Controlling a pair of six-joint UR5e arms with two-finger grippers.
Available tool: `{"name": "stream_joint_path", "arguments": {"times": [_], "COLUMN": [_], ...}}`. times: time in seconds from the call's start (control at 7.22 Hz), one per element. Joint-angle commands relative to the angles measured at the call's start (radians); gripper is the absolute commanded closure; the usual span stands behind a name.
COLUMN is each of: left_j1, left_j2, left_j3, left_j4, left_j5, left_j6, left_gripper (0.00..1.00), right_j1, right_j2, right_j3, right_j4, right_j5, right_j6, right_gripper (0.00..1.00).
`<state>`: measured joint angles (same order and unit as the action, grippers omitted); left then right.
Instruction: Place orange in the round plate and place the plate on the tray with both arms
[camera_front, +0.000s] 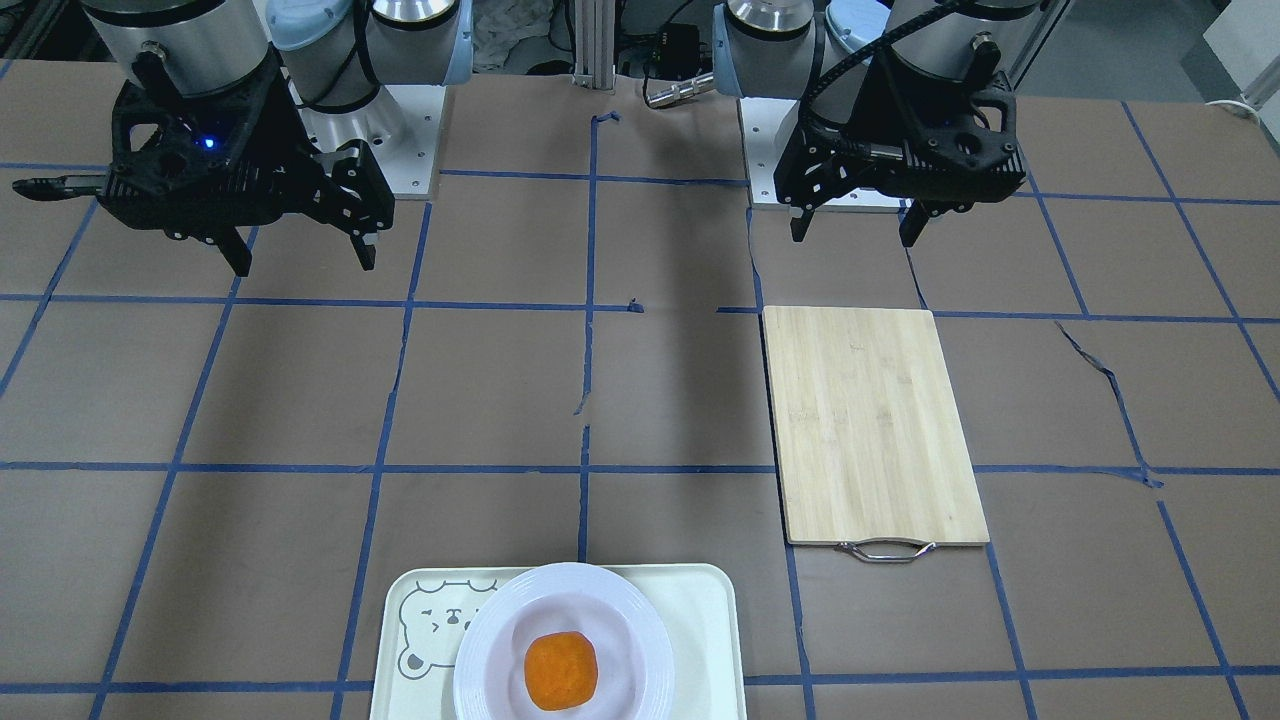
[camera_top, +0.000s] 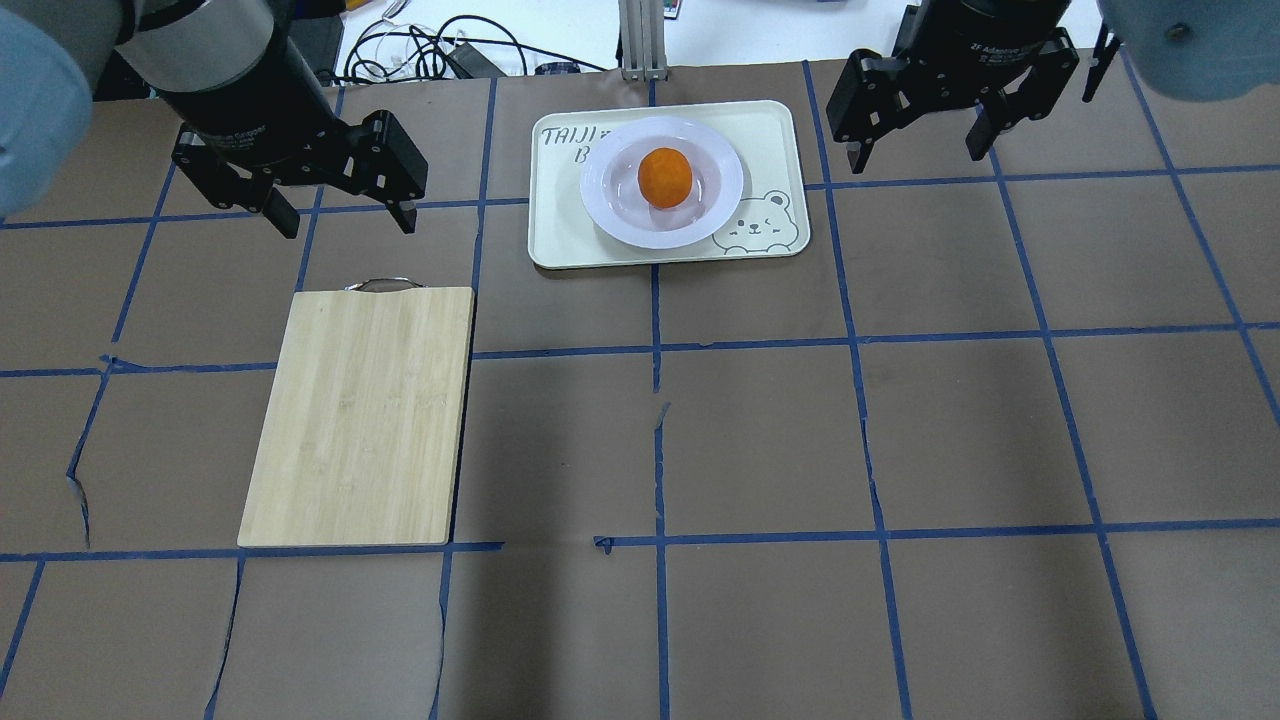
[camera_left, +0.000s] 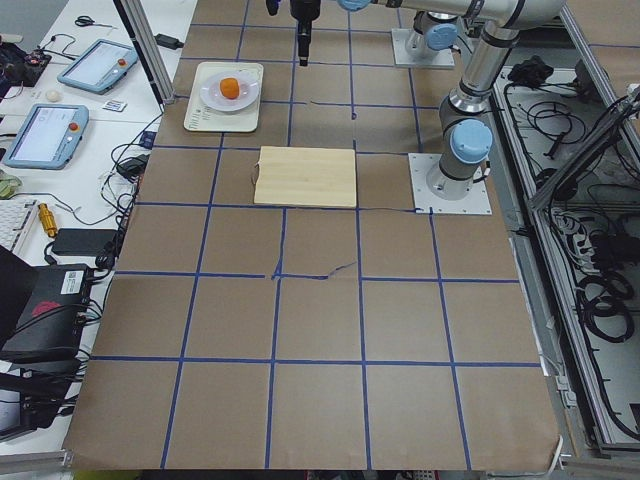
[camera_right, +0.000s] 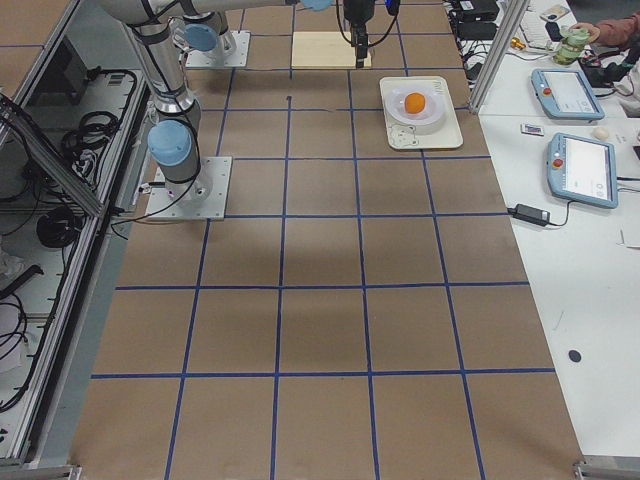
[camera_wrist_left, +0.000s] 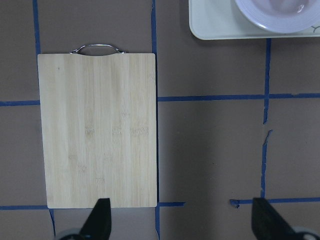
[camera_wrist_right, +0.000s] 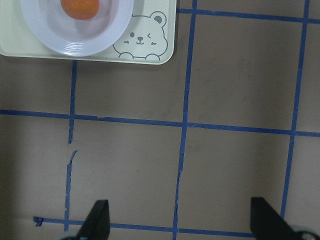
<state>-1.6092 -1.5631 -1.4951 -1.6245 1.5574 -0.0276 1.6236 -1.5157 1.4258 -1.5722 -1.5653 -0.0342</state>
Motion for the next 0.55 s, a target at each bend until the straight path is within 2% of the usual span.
{"name": "stream_joint_path", "arguments": {"times": [0.0, 0.42], "left_j1": [0.0, 0.0], "left_j2": [0.0, 0.0], "left_j3": [-0.001, -0.001], "left_j4": [0.0, 0.0], "left_j5": [0.001, 0.001], "left_j6": [0.0, 0.0], "left_gripper": [0.0, 0.0], "right_j1": [-0.002, -0.002], "right_j2": [-0.001, -0.001], "right_j3": [-0.001, -0.001], "right_j4": [-0.018, -0.022], "right_j5": [-0.001, 0.002], "right_j6": [-0.006, 0.004], "right_gripper": [0.0, 0.0]}}
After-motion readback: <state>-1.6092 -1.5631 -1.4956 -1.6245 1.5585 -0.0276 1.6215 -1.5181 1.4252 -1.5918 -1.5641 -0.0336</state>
